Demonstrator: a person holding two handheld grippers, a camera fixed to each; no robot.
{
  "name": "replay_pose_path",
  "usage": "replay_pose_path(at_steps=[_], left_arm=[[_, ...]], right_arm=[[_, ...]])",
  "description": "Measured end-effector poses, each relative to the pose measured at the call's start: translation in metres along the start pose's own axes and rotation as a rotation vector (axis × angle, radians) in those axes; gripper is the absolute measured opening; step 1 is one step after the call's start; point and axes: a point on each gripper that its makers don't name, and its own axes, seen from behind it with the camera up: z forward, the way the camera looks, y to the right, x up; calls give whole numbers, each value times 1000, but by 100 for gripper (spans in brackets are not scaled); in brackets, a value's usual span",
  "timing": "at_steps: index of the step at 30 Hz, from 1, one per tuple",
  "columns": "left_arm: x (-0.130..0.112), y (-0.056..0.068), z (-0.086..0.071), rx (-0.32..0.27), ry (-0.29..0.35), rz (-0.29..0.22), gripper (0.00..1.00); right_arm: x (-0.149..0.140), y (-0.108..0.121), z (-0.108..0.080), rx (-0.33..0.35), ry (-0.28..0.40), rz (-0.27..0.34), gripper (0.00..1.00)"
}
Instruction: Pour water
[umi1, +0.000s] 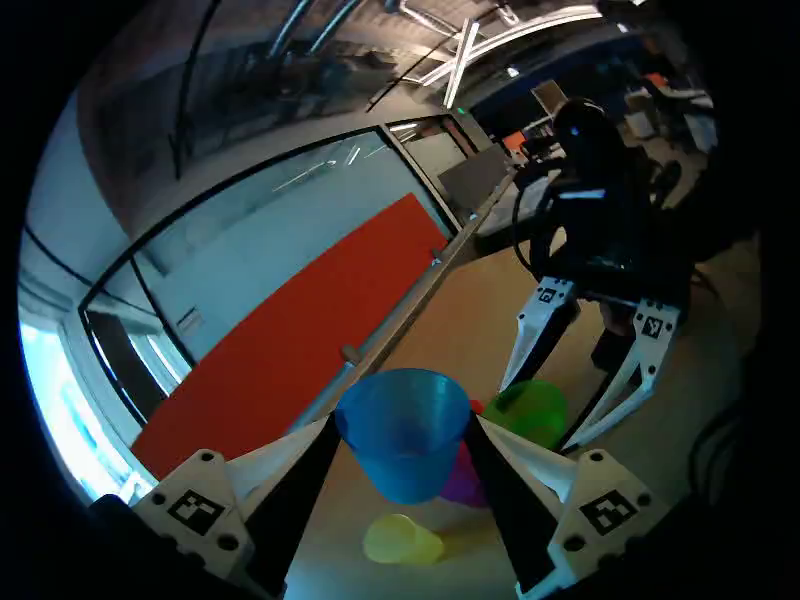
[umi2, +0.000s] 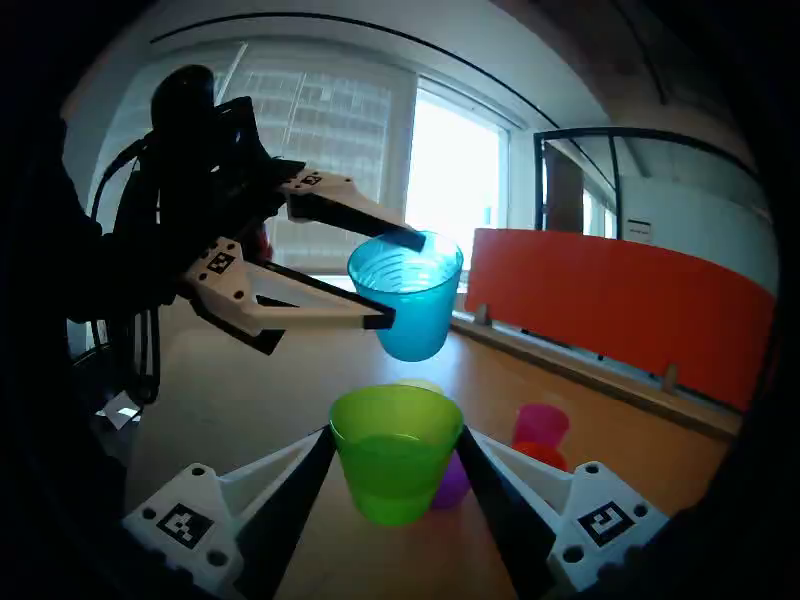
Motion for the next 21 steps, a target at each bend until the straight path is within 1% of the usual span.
replay_pose_path(at_steps=[3,6,9,12,15,18,21], left_arm=[[-5,-5,2,-6,-4,-130,88],[-11,-8,2,-17,-11,-250,88],[-19,-11,1,-23,-11,-346,88],[-24,-13,-1,-28,-9,-411,88],[-29,-14,-3,-34,-21,-445,88],[-38,-13,-4,-35,-46,-466,88],[-51,-8,-4,-41,-77,-489,88]], right_arm=[[0,1,1,-3,1,4,91],[0,2,0,-6,2,8,91],[1,3,0,-8,2,10,91],[1,4,0,-10,1,10,91],[1,5,0,-13,2,12,91],[2,8,-1,-18,4,16,91],[3,10,-3,-23,3,19,91]])
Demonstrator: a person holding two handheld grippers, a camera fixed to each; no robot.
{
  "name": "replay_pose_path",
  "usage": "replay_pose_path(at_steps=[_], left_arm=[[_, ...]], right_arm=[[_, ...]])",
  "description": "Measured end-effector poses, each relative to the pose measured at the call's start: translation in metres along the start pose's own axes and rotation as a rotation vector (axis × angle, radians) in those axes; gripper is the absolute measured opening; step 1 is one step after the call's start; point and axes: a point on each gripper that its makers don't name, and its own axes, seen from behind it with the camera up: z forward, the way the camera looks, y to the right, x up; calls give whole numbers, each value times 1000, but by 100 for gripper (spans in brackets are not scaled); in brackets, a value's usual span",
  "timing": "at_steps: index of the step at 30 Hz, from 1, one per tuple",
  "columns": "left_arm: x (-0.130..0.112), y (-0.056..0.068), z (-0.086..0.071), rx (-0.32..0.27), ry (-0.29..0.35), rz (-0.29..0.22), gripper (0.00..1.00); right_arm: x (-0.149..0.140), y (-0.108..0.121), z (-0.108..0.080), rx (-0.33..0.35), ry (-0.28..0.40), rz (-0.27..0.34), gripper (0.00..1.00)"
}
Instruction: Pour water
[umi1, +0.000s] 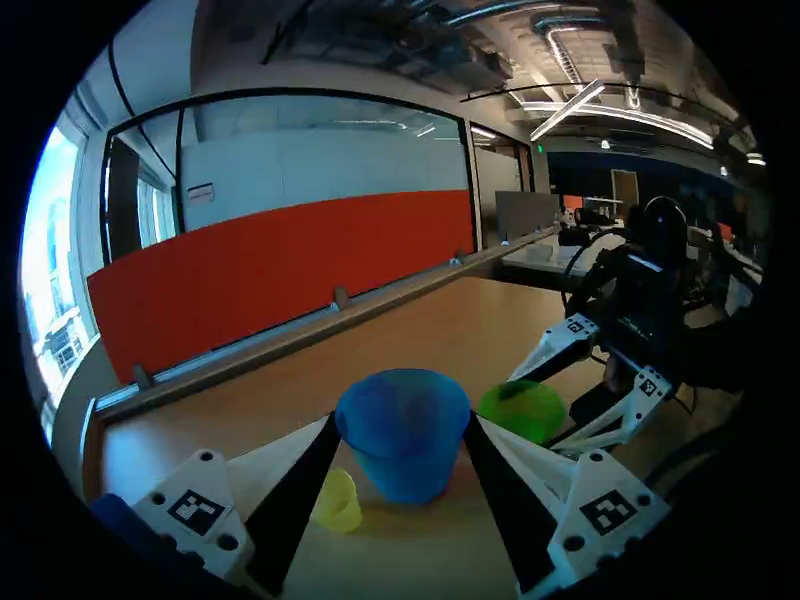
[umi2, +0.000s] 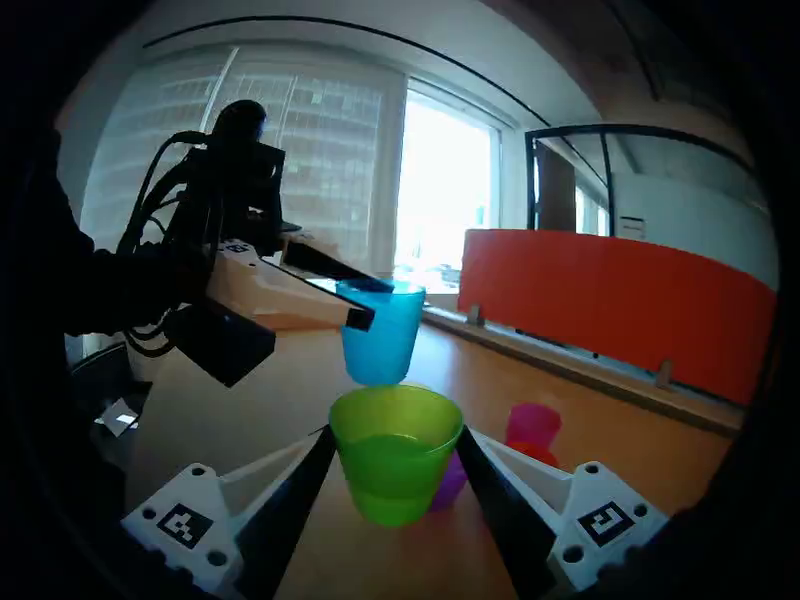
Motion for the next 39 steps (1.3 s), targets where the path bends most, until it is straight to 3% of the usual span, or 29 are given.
replay_pose_path(at_steps=[9,15,30,39], left_arm=[[-36,-8,4,17,-75,-29,88],[-58,-5,10,12,-116,-45,88],[-108,6,24,0,-215,-32,88],[-128,4,30,-3,-261,-19,88]], right_arm=[[-5,12,-8,-20,-35,-20,91],[-9,21,-13,-32,-60,-30,91],[-20,48,-25,-68,-110,-32,91],[-27,66,-32,-96,-133,-26,91]])
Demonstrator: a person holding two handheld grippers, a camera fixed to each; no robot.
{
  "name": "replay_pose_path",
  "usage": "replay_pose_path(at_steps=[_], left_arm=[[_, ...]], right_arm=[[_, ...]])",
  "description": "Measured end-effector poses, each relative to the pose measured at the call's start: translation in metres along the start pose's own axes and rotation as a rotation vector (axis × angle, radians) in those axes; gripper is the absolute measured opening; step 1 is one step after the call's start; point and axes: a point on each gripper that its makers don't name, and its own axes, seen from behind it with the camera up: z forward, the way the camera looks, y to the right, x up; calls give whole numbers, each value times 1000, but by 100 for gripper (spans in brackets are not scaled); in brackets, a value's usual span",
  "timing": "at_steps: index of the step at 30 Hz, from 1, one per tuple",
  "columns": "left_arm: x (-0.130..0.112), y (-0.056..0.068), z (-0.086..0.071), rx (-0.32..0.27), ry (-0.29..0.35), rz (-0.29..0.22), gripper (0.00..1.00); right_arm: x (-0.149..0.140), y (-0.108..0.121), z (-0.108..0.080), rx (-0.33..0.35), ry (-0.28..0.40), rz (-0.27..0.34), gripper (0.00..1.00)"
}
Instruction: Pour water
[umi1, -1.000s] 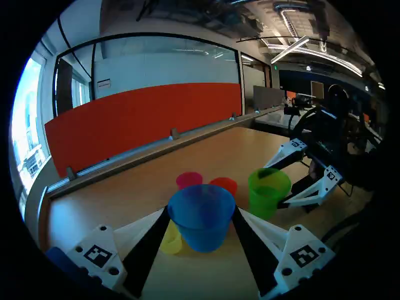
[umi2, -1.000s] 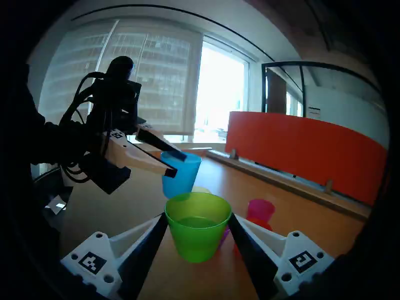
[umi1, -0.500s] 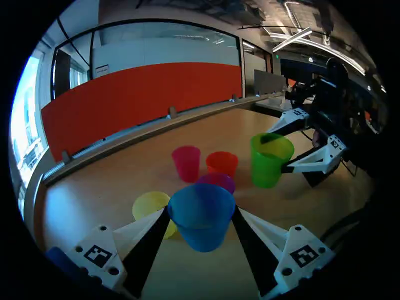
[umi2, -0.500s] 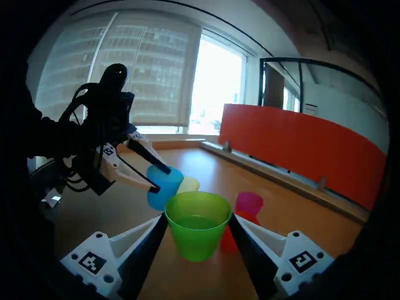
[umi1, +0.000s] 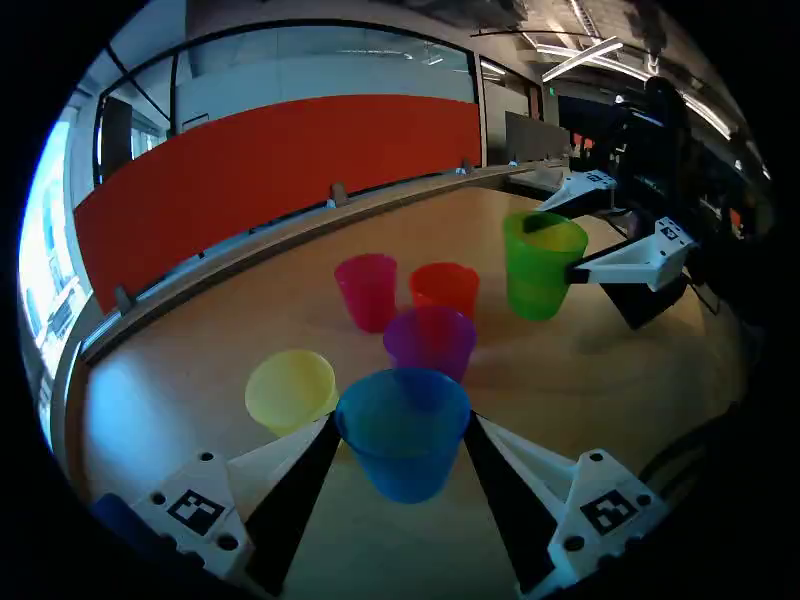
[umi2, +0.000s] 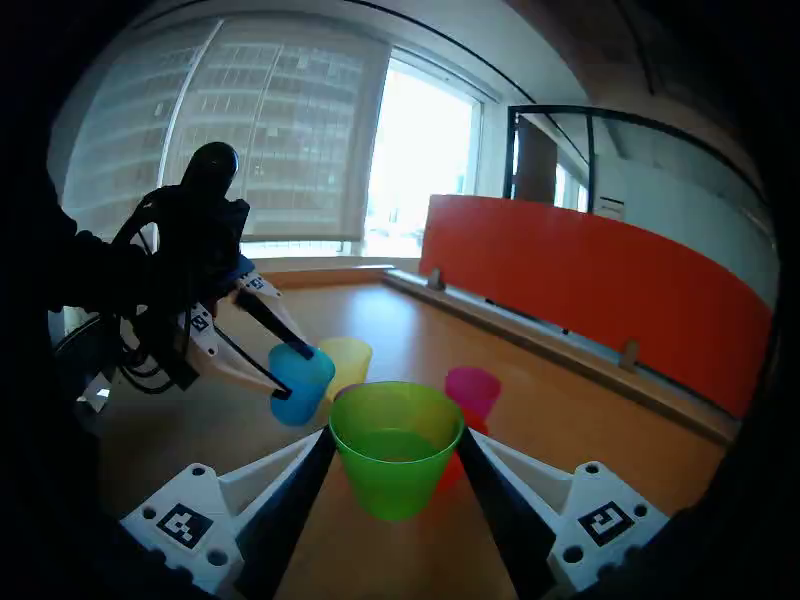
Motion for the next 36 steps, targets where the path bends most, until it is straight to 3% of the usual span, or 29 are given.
replay_pose_path(at_steps=[9,21,36], left_arm=[[-11,5,9,-15,-21,13,88],[-16,8,5,-3,-32,53,88],[-33,2,2,9,-73,34,89]], right_arm=[[-8,18,-5,-28,-19,9,91],[-21,34,-7,-49,-52,17,91],[-48,46,-5,-61,-114,44,91]])
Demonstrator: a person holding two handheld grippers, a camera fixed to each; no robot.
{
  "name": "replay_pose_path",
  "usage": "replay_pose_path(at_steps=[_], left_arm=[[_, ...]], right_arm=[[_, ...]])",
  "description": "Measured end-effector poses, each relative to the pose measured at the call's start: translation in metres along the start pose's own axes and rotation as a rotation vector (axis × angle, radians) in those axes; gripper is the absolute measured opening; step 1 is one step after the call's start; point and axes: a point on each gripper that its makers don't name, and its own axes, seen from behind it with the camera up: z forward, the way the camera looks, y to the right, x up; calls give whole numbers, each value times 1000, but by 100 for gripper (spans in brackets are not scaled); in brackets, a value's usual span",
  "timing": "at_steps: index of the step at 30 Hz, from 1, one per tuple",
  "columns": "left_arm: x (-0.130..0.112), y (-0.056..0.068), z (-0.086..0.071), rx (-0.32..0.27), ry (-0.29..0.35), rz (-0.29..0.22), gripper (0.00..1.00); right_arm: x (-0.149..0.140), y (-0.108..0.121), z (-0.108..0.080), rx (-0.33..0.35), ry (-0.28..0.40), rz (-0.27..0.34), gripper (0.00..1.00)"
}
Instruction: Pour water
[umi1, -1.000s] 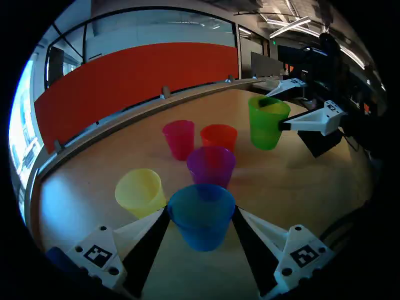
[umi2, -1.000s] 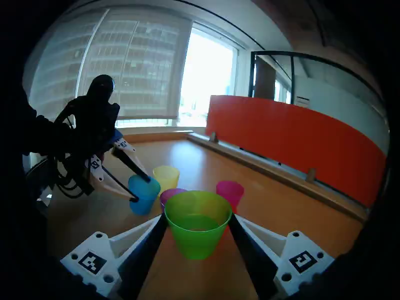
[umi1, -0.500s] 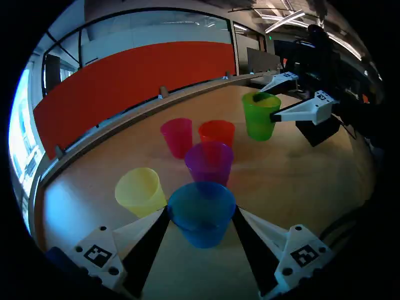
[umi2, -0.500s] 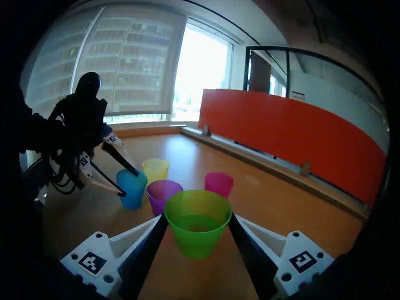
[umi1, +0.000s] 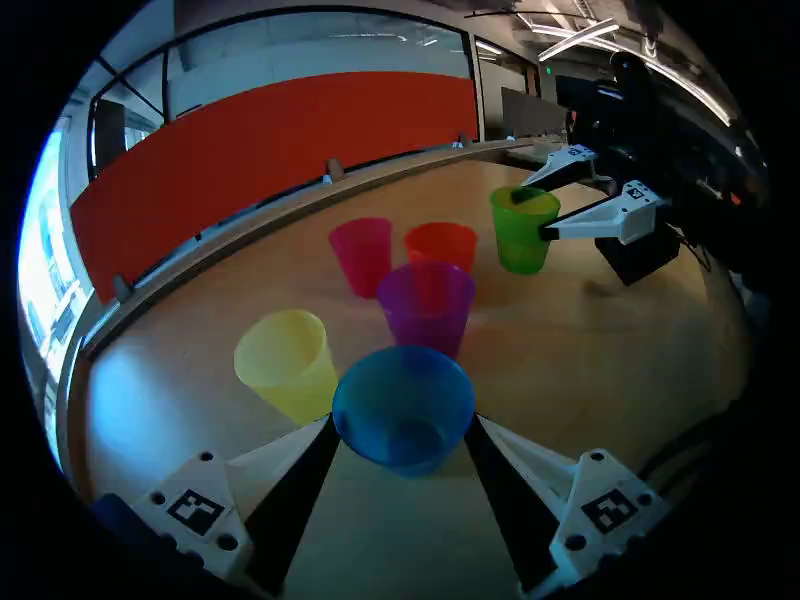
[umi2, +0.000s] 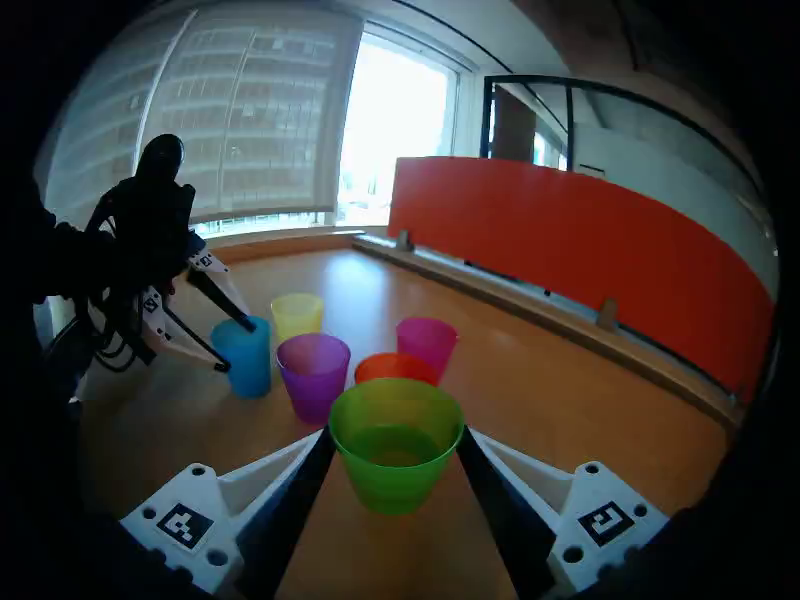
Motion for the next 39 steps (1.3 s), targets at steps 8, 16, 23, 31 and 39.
replay_pose_path(at_steps=[8,16,23,31,39], left_arm=[[-7,3,2,-7,-20,0,89],[-17,6,0,-24,-52,-13,89],[-22,7,-5,-21,-57,-18,89],[-26,12,-13,-23,-59,-20,88],[-29,11,-18,-13,-66,1,89]], right_arm=[[-13,4,5,-3,-36,10,91],[-23,7,10,-10,-60,34,91],[-30,9,11,-13,-75,60,91],[-34,11,10,-18,-85,98,91],[-36,11,9,-20,-106,103,92]])
